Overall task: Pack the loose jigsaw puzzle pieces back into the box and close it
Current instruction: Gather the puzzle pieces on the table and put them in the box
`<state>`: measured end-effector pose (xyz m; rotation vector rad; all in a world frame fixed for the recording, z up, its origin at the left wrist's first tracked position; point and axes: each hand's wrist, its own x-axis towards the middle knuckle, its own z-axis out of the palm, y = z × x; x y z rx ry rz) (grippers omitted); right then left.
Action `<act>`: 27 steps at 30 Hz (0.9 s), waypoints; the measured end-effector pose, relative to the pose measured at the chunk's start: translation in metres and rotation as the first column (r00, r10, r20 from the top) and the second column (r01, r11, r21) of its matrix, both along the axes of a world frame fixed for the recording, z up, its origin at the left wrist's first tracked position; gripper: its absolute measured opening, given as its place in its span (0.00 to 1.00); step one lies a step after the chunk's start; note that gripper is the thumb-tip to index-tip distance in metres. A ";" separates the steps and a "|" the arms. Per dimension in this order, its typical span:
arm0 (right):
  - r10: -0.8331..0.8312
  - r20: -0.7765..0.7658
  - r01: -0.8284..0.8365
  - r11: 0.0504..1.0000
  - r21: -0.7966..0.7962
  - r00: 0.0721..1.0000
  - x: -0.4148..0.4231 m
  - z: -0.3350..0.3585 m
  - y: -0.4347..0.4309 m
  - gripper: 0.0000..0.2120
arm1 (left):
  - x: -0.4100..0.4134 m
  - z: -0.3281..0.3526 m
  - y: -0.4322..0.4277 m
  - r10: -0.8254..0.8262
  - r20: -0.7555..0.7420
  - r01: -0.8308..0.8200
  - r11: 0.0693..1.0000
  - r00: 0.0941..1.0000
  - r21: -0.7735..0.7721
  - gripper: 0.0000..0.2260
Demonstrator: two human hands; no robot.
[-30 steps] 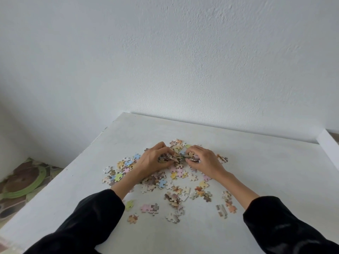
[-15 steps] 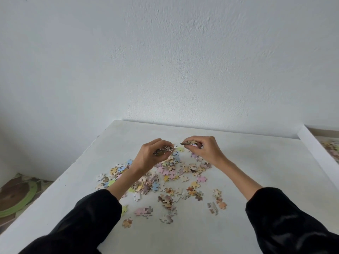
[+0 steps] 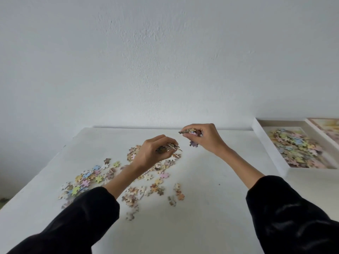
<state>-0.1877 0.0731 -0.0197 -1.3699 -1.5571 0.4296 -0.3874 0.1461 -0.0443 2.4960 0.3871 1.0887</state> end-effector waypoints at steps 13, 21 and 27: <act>-0.125 0.047 0.124 0.992 0.037 0.991 0.150 0.020 -0.092 0.07 | 0.167 0.015 -0.086 -0.137 0.002 0.137 0.990 0.991 -0.017 0.06; -0.207 0.113 0.204 0.978 0.036 0.972 0.239 0.022 -0.130 0.08 | 0.262 0.014 -0.121 -0.233 -0.017 0.234 0.972 0.972 0.007 0.11; -0.249 0.142 0.252 0.968 -0.003 0.958 0.294 0.013 -0.136 0.09 | 0.317 0.008 -0.131 -0.287 -0.080 0.290 0.956 0.954 0.032 0.11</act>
